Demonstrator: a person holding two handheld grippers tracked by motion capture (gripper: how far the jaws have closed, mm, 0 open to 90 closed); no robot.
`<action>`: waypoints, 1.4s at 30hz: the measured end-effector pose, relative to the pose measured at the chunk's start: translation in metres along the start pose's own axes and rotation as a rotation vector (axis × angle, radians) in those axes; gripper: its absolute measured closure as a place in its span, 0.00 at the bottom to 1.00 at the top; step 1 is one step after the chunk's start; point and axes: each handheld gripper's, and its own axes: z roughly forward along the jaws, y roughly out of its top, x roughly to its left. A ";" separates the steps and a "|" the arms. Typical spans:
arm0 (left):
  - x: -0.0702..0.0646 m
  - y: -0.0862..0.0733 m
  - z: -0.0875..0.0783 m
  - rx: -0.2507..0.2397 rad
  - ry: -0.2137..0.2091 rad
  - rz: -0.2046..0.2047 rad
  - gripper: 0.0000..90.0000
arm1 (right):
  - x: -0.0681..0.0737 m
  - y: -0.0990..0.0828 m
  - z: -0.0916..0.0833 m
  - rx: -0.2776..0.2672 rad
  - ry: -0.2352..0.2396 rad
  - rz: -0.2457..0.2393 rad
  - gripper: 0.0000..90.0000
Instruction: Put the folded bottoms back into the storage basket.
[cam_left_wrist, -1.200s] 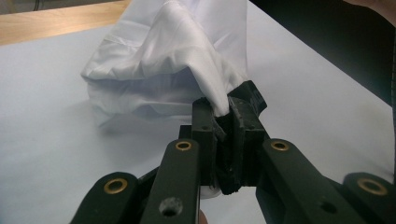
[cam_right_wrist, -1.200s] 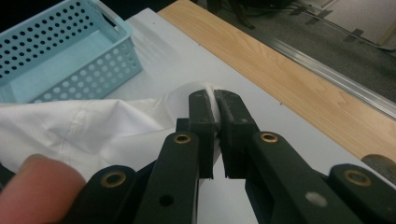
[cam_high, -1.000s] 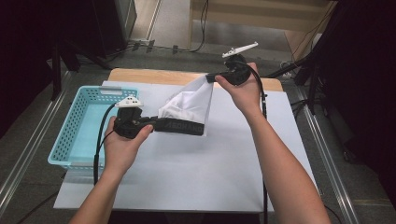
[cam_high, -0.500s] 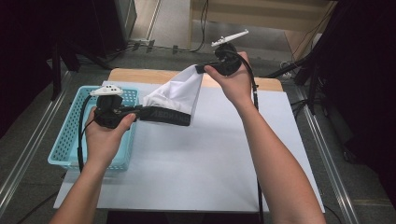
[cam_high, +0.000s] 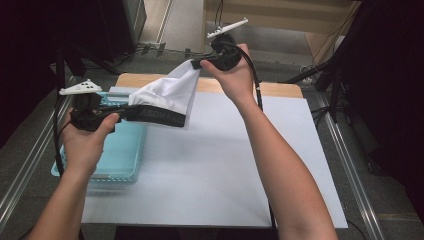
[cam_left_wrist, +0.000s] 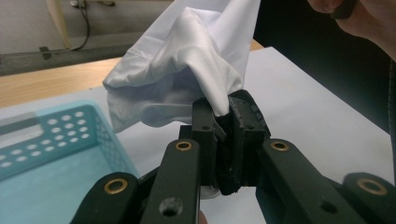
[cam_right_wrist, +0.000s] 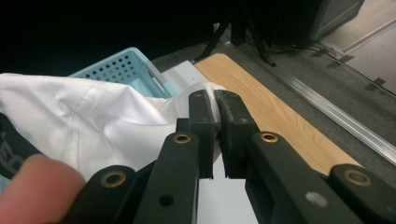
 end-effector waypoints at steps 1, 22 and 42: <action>0.002 0.001 -0.004 -0.006 0.005 -0.001 0.91 | 0.002 0.003 0.002 -0.003 0.005 -0.003 0.92; 0.053 -0.013 -0.068 -0.044 0.109 -0.041 0.91 | 0.059 0.047 0.064 -0.010 0.087 -0.063 0.92; 0.102 -0.051 -0.080 -0.024 0.185 -0.081 0.91 | 0.086 0.043 0.140 0.036 0.108 -0.071 0.92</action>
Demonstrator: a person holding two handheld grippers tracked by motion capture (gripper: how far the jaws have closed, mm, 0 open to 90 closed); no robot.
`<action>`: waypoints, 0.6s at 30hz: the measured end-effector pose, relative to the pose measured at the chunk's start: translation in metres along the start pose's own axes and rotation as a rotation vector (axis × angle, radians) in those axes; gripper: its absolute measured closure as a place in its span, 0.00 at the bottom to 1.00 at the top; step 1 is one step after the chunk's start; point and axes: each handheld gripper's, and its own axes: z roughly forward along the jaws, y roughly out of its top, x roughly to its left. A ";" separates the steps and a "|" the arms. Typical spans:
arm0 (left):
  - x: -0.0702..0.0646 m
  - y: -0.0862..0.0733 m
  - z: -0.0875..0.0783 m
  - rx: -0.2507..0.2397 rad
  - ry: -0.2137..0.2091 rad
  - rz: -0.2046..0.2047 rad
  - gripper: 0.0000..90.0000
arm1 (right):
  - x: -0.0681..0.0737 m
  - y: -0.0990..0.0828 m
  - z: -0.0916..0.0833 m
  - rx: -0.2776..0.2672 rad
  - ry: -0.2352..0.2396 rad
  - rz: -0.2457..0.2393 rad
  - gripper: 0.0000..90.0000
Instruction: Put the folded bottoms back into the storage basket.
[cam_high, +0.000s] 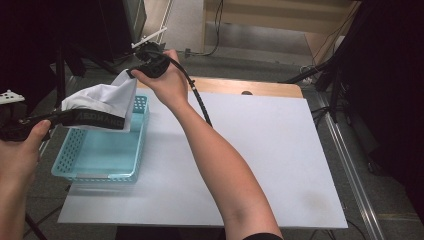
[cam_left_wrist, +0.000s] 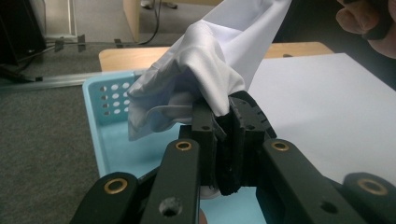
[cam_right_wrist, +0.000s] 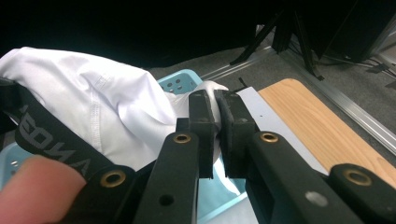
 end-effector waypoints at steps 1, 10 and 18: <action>0.002 -0.002 0.001 0.000 0.005 -0.002 0.91 | 0.001 -0.001 0.004 0.003 -0.001 0.000 0.92; 0.022 -0.026 0.018 0.052 0.026 -0.046 0.91 | 0.004 -0.019 0.038 0.053 -0.006 -0.004 0.92; 0.029 -0.054 0.024 0.125 -0.010 -0.079 0.91 | -0.004 -0.048 0.056 0.112 -0.008 0.010 0.92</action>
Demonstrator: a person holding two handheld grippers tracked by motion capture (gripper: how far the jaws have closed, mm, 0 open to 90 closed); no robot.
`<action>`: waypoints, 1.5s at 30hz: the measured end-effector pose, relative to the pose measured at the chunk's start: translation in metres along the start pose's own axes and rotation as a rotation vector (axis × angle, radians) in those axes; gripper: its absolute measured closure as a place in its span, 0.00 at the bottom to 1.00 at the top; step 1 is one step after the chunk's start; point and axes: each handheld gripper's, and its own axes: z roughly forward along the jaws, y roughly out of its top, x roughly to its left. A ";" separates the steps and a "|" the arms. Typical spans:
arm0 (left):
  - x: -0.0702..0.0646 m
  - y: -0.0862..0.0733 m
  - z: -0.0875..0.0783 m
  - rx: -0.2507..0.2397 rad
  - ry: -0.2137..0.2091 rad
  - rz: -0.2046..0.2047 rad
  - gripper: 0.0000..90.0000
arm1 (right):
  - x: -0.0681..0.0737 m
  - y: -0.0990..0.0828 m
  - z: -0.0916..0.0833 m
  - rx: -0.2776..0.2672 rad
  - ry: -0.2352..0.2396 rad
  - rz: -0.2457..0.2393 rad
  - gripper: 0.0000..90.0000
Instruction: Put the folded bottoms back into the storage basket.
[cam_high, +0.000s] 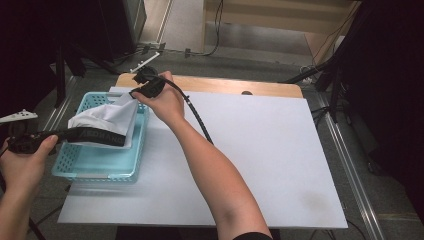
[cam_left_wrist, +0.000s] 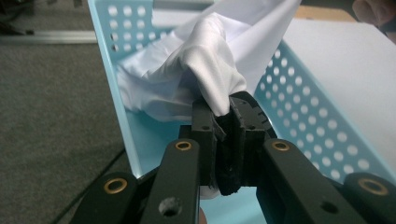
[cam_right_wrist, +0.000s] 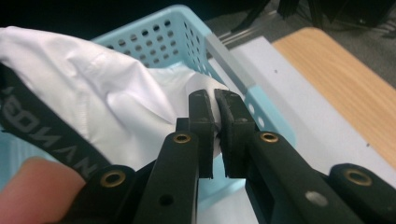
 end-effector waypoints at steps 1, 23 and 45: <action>0.000 -0.003 0.000 0.007 -0.004 0.000 0.91 | -0.001 -0.002 0.001 0.006 0.002 0.004 0.92; -0.007 -0.030 0.000 0.177 -0.013 0.078 0.68 | -0.009 -0.025 0.026 0.121 0.025 -0.002 0.75; -0.056 0.001 0.008 0.071 -0.136 0.135 0.00 | -0.008 -0.059 -0.049 -0.091 -0.011 0.013 0.00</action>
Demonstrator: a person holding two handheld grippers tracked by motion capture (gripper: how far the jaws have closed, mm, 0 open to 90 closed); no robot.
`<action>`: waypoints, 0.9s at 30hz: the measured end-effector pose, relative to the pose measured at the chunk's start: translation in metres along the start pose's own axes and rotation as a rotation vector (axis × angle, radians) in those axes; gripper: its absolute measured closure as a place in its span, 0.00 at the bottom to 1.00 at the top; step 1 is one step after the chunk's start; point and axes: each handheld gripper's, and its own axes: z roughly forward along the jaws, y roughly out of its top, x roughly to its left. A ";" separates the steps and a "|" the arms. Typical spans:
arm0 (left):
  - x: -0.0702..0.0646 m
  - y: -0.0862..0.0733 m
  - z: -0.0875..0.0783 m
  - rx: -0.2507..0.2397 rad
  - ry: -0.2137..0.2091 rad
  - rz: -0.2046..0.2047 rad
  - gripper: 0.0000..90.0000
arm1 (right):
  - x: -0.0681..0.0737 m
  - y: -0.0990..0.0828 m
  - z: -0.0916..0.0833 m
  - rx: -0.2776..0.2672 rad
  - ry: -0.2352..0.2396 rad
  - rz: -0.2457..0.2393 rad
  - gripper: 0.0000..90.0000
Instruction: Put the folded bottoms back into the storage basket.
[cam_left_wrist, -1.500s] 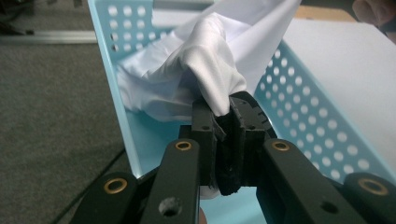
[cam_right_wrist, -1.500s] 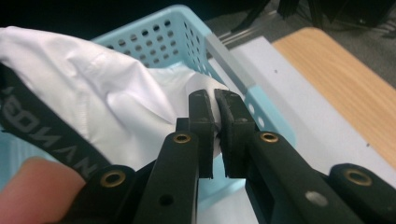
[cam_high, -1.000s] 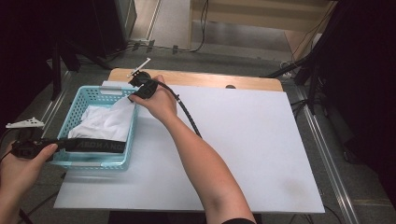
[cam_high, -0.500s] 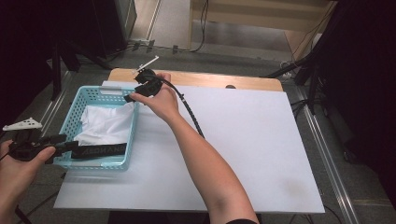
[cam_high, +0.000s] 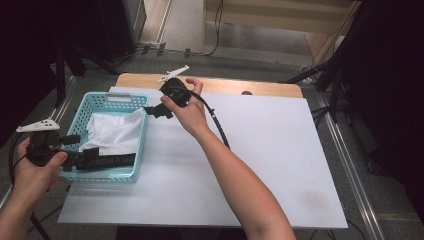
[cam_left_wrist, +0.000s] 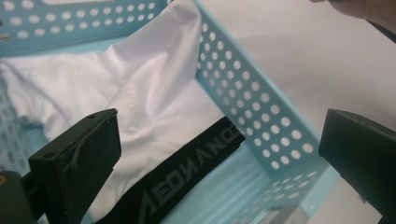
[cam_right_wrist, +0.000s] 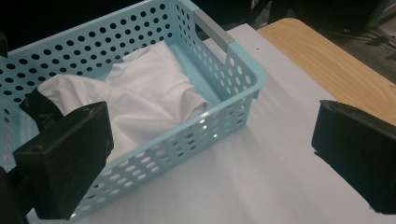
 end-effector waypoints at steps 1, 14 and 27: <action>-0.002 0.002 0.002 0.002 -0.008 0.004 0.00 | 0.000 -0.002 -0.004 -0.007 -0.004 -0.002 0.00; -0.013 0.023 0.044 0.062 0.046 0.033 0.44 | -0.003 -0.047 -0.066 -0.044 -0.073 -0.019 0.00; -0.007 0.030 0.086 0.235 0.111 0.008 1.00 | -0.015 -0.104 -0.119 -0.098 -0.123 0.027 0.00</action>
